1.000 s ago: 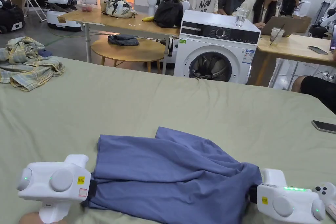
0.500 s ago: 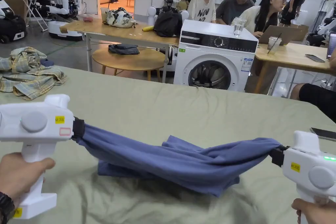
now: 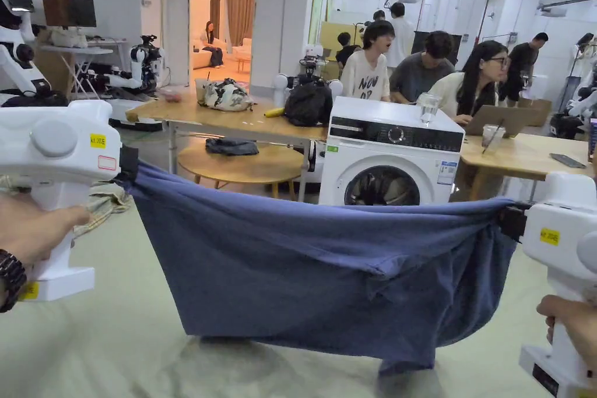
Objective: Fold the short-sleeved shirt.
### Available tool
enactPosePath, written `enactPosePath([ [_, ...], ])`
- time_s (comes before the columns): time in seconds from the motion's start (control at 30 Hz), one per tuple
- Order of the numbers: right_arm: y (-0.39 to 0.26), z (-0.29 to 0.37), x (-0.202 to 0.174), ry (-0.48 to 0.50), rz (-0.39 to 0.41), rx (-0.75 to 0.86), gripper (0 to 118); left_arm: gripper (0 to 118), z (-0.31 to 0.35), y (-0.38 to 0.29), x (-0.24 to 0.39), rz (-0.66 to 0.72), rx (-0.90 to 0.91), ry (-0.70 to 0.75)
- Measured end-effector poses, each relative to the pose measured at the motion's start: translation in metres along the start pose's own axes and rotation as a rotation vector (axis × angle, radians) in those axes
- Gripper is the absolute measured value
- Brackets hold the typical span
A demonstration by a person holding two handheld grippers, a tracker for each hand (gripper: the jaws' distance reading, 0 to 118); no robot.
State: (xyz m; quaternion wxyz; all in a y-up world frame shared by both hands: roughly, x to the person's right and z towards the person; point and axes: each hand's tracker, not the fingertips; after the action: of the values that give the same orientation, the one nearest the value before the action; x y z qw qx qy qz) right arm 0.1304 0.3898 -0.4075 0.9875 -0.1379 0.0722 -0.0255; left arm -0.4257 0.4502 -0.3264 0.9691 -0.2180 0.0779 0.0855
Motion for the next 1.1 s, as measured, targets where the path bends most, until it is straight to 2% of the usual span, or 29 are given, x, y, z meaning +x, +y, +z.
enactPosePath([
  [0.07,0.018,-0.005,-0.007,-0.019,0.028,0.025,4,0,-0.002,0.016,-0.003,0.015,0.029,0.005],
  [0.33,0.088,-0.036,-0.022,-0.048,0.045,0.050,4,0,-0.010,0.076,0.000,-0.015,0.091,0.029],
  [0.57,0.099,-0.050,-0.029,-0.065,0.084,0.087,4,0,-0.020,0.088,-0.001,-0.009,0.105,0.034],
  [0.8,0.033,-0.040,-0.022,-0.078,0.097,0.046,4,0,-0.024,0.016,-0.006,-0.021,0.060,0.024],
  [1.1,-0.108,0.005,-0.001,-0.105,0.166,-0.111,4,0,-0.004,-0.139,-0.023,-0.002,-0.080,-0.007],
])
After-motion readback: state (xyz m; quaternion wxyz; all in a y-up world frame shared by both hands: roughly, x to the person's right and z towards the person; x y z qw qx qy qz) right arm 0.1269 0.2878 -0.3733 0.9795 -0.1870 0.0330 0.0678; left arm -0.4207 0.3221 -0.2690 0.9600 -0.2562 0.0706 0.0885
